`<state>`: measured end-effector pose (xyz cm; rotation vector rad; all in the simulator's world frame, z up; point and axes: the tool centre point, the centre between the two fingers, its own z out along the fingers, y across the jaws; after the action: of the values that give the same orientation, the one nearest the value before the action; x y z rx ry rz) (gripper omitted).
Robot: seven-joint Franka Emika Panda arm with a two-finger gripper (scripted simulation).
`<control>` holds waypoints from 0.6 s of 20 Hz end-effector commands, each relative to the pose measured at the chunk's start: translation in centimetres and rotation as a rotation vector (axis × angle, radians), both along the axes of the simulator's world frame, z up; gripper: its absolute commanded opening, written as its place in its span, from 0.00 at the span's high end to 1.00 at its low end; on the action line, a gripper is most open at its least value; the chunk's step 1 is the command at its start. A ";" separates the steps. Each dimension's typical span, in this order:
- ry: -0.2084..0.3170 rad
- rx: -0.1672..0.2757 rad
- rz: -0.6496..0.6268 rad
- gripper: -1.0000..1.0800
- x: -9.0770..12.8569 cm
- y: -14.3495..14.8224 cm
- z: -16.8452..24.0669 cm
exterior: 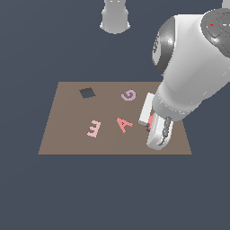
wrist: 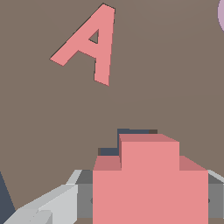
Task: Insert a designated object into the corresponding slot on a board.
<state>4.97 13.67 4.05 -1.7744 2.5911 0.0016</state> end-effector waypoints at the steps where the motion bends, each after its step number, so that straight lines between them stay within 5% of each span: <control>1: 0.000 0.000 -0.016 1.00 0.0 -0.1 0.0; 10: 0.000 0.000 -0.019 1.00 0.0 -0.1 -1.0; 11: 0.000 0.000 -0.019 0.04 0.0 -0.1 -1.0; 12: 0.000 0.000 -0.019 0.04 0.0 -0.1 -1.0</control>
<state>4.92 13.54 3.09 -1.7505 2.6086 0.0023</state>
